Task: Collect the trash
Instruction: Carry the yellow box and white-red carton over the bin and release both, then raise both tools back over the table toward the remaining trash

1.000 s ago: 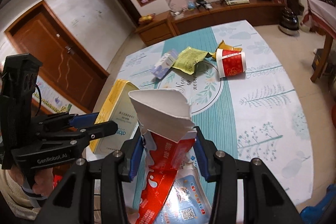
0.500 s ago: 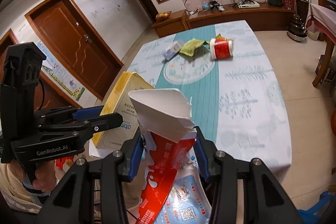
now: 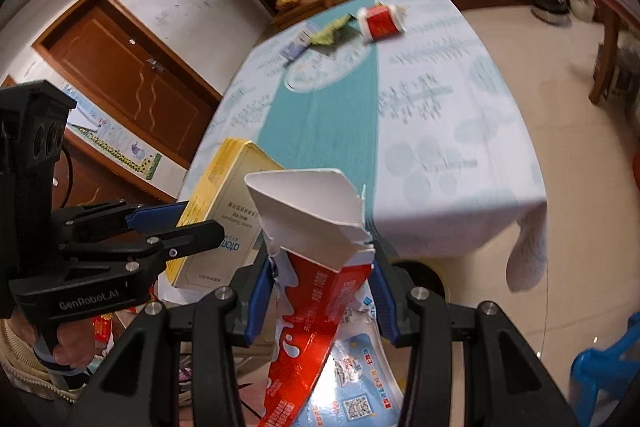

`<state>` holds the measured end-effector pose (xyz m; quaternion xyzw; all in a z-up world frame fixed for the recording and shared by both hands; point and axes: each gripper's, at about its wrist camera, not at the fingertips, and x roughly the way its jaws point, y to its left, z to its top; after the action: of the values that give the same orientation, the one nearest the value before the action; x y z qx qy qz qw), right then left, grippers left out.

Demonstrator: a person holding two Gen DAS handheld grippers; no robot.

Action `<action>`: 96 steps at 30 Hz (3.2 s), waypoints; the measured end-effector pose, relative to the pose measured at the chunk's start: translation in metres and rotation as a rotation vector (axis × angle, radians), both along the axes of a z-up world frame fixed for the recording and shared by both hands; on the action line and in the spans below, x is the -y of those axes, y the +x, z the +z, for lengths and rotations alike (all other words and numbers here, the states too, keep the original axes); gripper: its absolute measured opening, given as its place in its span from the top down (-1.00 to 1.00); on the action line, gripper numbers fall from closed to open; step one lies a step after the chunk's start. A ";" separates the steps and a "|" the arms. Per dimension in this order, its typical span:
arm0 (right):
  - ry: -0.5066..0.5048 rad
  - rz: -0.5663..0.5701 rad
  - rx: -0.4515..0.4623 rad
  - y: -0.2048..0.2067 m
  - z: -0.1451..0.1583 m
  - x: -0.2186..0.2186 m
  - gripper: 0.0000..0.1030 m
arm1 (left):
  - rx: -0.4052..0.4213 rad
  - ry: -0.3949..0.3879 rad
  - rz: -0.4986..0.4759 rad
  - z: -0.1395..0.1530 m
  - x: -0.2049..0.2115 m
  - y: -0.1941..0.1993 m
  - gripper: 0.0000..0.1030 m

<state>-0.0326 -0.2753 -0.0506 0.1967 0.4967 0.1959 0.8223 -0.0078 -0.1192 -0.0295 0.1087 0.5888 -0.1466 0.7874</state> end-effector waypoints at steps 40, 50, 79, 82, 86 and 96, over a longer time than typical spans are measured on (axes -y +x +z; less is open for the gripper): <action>-0.120 -0.192 -0.429 0.015 -0.368 -0.054 -0.26 | -0.271 -0.004 0.142 -0.360 -0.052 0.015 -0.29; -0.157 -0.169 -0.430 0.009 -0.354 -0.059 -0.26 | -0.264 0.010 0.165 -0.354 -0.066 0.009 -0.29; -0.110 -0.016 -0.213 -0.016 -0.071 -0.072 -0.26 | -0.037 0.019 0.236 -0.052 -0.106 -0.029 -0.29; -0.095 -0.006 -0.158 -0.012 -0.037 -0.071 -0.26 | 0.045 0.009 0.250 -0.012 -0.104 -0.021 -0.29; -0.087 0.009 -0.056 -0.003 0.005 -0.067 -0.26 | 0.133 0.004 0.268 0.034 -0.101 -0.010 -0.29; -0.106 0.065 0.118 0.020 0.061 -0.055 -0.26 | 0.275 -0.009 0.337 0.083 -0.093 0.001 -0.31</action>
<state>-0.0129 -0.2199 0.0100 0.1248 0.4633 0.2072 0.8525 -0.0068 -0.0260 0.0539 0.0243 0.4849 0.0009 0.8742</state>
